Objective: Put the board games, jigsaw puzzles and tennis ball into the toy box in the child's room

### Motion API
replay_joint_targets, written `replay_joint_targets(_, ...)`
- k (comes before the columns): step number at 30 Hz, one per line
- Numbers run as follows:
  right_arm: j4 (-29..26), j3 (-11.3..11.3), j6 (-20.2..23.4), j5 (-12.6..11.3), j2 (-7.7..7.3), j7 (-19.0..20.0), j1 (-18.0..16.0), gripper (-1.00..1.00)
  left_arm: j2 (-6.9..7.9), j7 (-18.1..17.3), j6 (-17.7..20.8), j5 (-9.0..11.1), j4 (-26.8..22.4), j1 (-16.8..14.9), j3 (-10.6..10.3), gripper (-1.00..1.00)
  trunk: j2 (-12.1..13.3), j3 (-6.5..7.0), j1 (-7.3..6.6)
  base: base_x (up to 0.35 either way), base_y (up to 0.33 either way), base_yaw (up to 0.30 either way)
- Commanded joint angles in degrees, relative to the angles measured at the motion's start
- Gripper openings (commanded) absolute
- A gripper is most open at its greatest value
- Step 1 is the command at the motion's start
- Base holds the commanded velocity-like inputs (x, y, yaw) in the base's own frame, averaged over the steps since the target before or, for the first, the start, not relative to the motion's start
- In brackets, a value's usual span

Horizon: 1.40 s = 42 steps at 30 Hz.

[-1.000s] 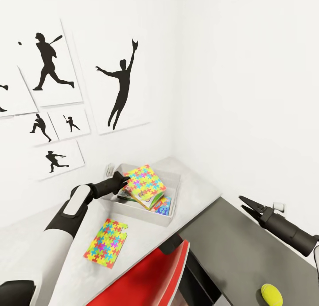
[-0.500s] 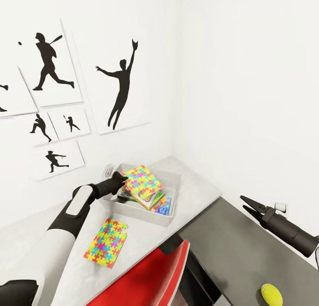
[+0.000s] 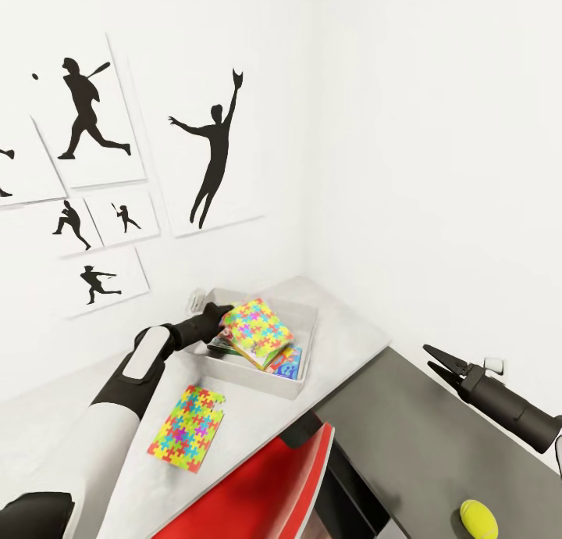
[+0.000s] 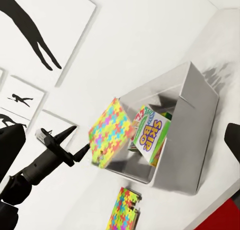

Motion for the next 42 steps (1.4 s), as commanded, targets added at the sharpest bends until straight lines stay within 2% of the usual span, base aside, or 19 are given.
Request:
replay_joint_targets(1, -0.01, -0.08, 0.24, 0.29, 0.01, 0.38, -0.07, 1.00, -0.02, 0.58, 0.08, 0.60, -0.09, -0.04, -0.12, 1.00, -0.12, -0.12, 0.04, 0.000, 0.000, 0.000)
replay_joint_targets(9, -0.01, -0.10, 0.24, 0.35, 0.01, 0.38, -0.07, 1.00, 0.77, 0.55, 0.59, 0.72, -0.55, -1.47, 0.15, 1.00, -0.12, -0.12, 0.04, 0.000, 0.000, 0.000)
replay_joint_targets(11, -0.01, -0.08, 0.24, 0.36, 0.01, 0.38, -0.07, 1.00, 2.40, 0.45, 0.87, 1.02, -0.81, -1.56, 0.20, 1.00, -0.12, -0.12, 0.04, 0.000, 0.000, 0.000)
replay_joint_targets(13, -0.01, -0.06, 0.24, 0.37, 0.01, 0.38, -0.07, 1.00, 4.77, 0.33, 1.77, 1.48, -1.51, -1.60, 0.22, 1.00, -0.12, -0.12, 0.04, 0.000, 0.000, 0.000)
replay_joint_targets(15, -0.01, -0.06, 0.24, 0.37, 0.04, 0.38, -0.07, 1.00, 6.94, 0.16, 5.31, 2.73, -2.89, -1.62, 0.68, 1.00, -0.12, -0.12, 0.04, 0.000, 0.000, 0.000)
replay_joint_targets(16, -0.01, -0.06, 0.24, 0.37, 0.05, 0.38, -0.07, 1.00, 7.37, 0.12, 6.60, 3.31, -3.33, -1.62, 1.04, 1.00, -0.12, -0.12, 0.04, 0.000, 0.000, 0.000)
replay_joint_targets(19, -0.01, -0.05, 0.24, 0.37, 0.07, 0.38, -0.07, 1.00, 8.98, 0.15, 15.84, 7.26, -5.90, -1.63, 5.04, 1.00, -0.12, -0.12, 0.04, 0.000, 0.000, 0.000)
replay_joint_targets(20, -0.01, -0.05, 0.24, 0.37, 0.06, 0.38, -0.07, 1.00, 9.30, 0.19, 18.99, 8.01, -6.62, -1.63, 6.55, 1.00, -0.12, -0.12, 0.04, 0.000, 0.000, 0.000)
replay_joint_targets(21, -0.01, -0.05, 0.24, 0.37, 0.07, 0.38, -0.07, 1.00, 9.56, 0.19, 20.31, 8.37, -7.01, -1.63, 7.27, 1.00, -0.12, -0.12, 0.04, 0.000, 0.000, 0.000)
replay_joint_targets(22, -0.01, -0.05, 0.24, 0.37, 0.08, 0.38, -0.07, 1.00, 10.46, 0.18, 22.22, 8.98, -7.93, -1.56, 8.50, 1.00, -0.12, -0.12, 0.04, 0.000, 0.000, 0.000)
replay_joint_targets(26, -0.01, -0.05, 0.24, 0.41, 0.21, 0.38, -0.07, 1.00, 14.77, -0.08, 24.82, 10.25, -11.65, -1.02, 9.81, 1.00, -0.12, -0.12, 0.04, 0.000, 0.000, 0.000)
replay_joint_targets(27, -0.01, -0.05, 0.24, 0.41, 0.23, 0.38, -0.07, 1.00, 16.14, -0.18, 25.19, 11.14, -12.80, -0.61, 9.88, 1.00, -0.12, -0.12, 0.04, 0.000, 0.000, 0.000)
replay_joint_targets(28, -0.01, -0.05, 0.24, 0.41, 0.24, 0.38, -0.07, 1.00, 16.77, -0.21, 25.20, 11.75, -13.28, -0.24, 9.88, 1.00, -0.12, -0.12, 0.04, 0.000, 0.000, 0.000)
replay_joint_targets(30, -0.01, -0.05, 0.24, 0.40, 0.26, 0.38, -0.07, 1.00, 18.80, -0.29, 25.20, 14.32, -14.35, 1.77, 9.78, 1.00, -0.12, -0.12, 0.04, 0.000, 0.000, 0.000)
replay_joint_targets(32, -0.01, -0.05, 0.24, 0.39, 0.27, 0.38, -0.07, 1.00, 21.51, -0.36, 25.20, 18.51, -15.87, 5.33, 9.12, 1.00, -0.12, -0.12, 0.04, 0.000, 0.000, 0.000)
replay_joint_targets(37, -0.01, -0.05, 0.24, 0.38, 0.27, 0.38, -0.07, 1.00, 25.47, -1.38, 25.20, 25.08, -19.49, 13.48, 8.28, 1.00, -0.12, -0.12, 0.04, 0.000, 0.000, 0.000)
replay_joint_targets(38, -0.01, -0.05, 0.24, 0.38, 0.27, 0.38, -0.07, 1.00, 26.50, -2.76, 25.20, 26.86, -20.61, 16.32, 8.28, 1.00, -0.12, -0.12, 0.04, 0.000, 0.000, 0.000)
replay_joint_targets(40, -0.01, -0.05, 0.24, 0.38, 0.29, 0.38, -0.07, 1.00, 27.41, -4.72, 25.20, 28.44, -21.40, 18.89, 8.33, 1.00, -0.12, -0.12, 0.04, 0.000, 0.000, 0.000)
replay_joint_targets(42, -0.01, -0.05, 0.24, 0.38, 0.35, 0.38, -0.07, 1.00, 28.64, -8.94, 25.20, 29.99, -23.32, 21.94, 8.42, 1.00, -0.12, -0.12, 0.04, 0.000, 0.000, 0.000)
